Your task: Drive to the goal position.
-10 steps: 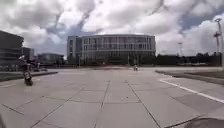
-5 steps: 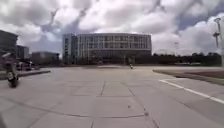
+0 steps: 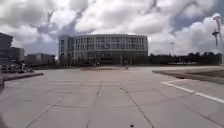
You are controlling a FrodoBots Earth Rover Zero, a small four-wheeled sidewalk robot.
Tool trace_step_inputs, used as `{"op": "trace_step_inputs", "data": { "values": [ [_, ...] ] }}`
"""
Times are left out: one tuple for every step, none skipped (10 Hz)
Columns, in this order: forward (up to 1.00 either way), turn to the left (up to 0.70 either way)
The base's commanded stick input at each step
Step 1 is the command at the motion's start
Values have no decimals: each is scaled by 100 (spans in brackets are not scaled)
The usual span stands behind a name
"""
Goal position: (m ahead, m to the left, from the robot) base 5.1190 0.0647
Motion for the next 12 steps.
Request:
{"op": "trace_step_inputs", "data": {
  "values": [
    [100,0],
    [100,0],
    [100,0],
    [100,0],
    [100,0],
    [100,0],
    [100,0],
    [100,0],
    [100,0],
    [100,-24],
    [100,-27],
    [100,-6]
  ]
}}
